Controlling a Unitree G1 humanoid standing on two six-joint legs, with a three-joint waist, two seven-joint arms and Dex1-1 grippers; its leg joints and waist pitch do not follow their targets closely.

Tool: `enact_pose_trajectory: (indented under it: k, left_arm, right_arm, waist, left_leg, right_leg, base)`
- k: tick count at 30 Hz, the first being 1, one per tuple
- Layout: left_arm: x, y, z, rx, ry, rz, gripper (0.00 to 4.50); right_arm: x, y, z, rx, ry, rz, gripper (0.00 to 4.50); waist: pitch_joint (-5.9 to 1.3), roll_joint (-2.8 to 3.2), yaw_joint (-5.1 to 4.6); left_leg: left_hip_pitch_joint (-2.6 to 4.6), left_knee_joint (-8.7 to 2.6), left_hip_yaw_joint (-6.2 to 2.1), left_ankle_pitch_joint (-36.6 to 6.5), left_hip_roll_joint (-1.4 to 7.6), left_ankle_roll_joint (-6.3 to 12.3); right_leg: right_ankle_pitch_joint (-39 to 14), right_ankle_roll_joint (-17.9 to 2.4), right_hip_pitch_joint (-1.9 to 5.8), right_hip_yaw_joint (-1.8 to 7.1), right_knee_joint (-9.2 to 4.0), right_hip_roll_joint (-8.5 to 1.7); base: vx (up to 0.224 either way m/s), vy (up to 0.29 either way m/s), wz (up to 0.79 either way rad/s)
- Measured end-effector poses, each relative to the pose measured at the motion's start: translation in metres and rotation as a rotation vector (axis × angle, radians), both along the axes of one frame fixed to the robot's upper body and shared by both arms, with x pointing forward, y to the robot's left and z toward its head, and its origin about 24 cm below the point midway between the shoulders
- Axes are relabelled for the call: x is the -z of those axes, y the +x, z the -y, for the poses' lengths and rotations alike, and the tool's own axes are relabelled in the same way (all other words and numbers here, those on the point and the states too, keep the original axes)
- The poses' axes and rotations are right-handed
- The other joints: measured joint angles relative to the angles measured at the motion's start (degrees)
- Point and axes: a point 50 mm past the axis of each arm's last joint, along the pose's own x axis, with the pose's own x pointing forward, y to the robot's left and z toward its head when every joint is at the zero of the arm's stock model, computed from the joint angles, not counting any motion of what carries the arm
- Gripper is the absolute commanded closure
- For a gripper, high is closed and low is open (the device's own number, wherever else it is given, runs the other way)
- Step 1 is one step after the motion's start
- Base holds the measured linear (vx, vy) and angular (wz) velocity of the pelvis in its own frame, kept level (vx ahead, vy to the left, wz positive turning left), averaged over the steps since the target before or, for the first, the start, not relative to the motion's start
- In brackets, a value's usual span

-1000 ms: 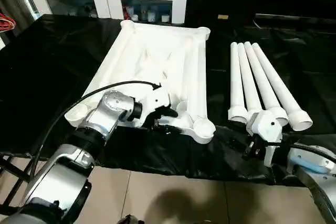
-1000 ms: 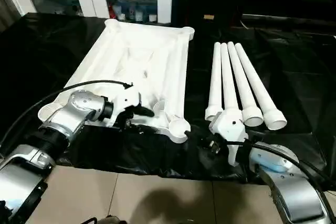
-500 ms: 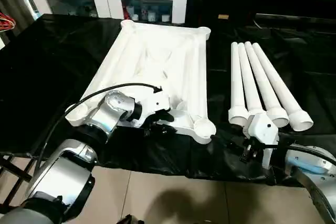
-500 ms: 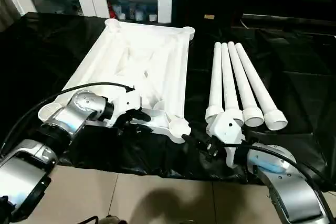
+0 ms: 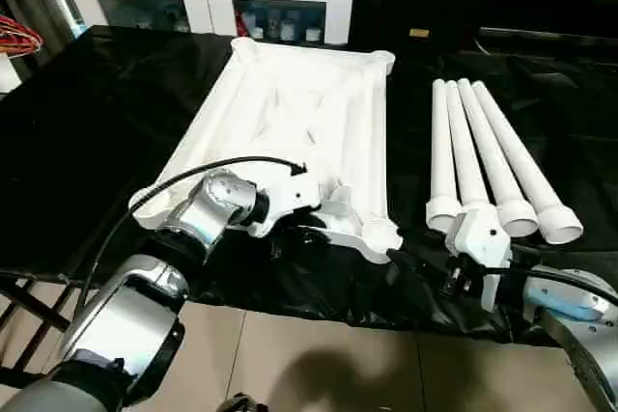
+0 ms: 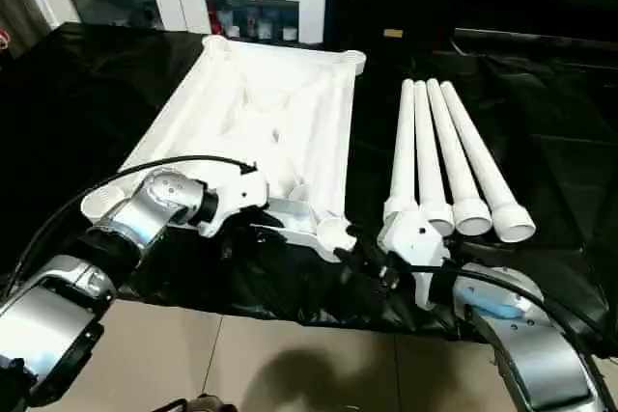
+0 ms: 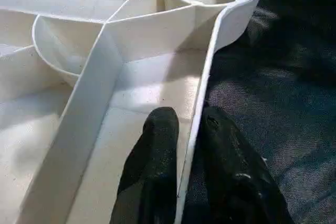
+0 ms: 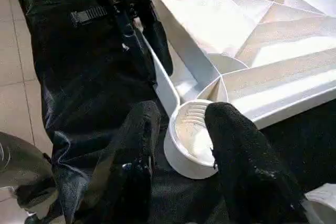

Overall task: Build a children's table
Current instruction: Move table base

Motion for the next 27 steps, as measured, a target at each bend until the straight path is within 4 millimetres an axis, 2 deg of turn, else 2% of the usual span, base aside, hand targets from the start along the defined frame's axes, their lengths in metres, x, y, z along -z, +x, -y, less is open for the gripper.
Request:
enact_pose_trajectory:
  k: [3, 10, 20, 27]
  left_arm:
    - [-0.001, -0.001, 0.005, -0.018, -0.018, 0.009, 4.07]
    - [-0.002, -0.006, 0.001, -0.101, -0.079, 0.041, 4.38]
    - [0.002, -0.022, 0.004, -0.216, -0.120, 0.080, 4.45]
    - [0.004, -0.031, 0.004, -0.215, -0.138, 0.102, 4.45]
  right_arm:
    - [0.000, 0.000, 0.000, 0.007, -0.006, 0.006, 2.85]
    - [0.000, 0.001, 0.001, 0.020, -0.018, 0.015, 2.85]
    - [0.000, 0.002, 0.000, 0.029, -0.011, 0.024, 2.85]
    - [0.000, 0.002, 0.000, 0.038, -0.017, 0.029, 2.85]
  waist:
    - [0.04, 0.11, -0.34]
    - [-0.02, 0.39, -1.60]
    - [-0.23, 1.01, -1.68]
    - [-0.32, 1.16, -1.68]
  left_leg:
    - [-0.02, 0.00, 0.03, 0.0, 0.01, 0.00]
    - [-0.07, -0.48, 0.12, 0.2, 0.04, 0.31]
    - [-0.06, -0.66, 0.18, 0.2, 0.04, 0.32]
    - [-0.08, -0.67, 0.19, 0.2, 0.04, 0.32]
  right_leg:
    - [0.0, 0.0, -0.04, 0.01, -0.04, 0.00]
    - [-0.1, -0.1, -0.12, -0.04, -0.49, 0.06]
    - [-0.1, -0.2, -0.18, -0.07, -0.54, 0.06]
    - [-0.2, -0.2, -0.18, -0.07, -0.57, 0.05]
  base:
    - [0.000, 0.000, 0.00]
    - [0.000, 0.000, 0.00]
    - [0.000, 0.000, 0.00]
    - [0.000, 0.000, 0.00]
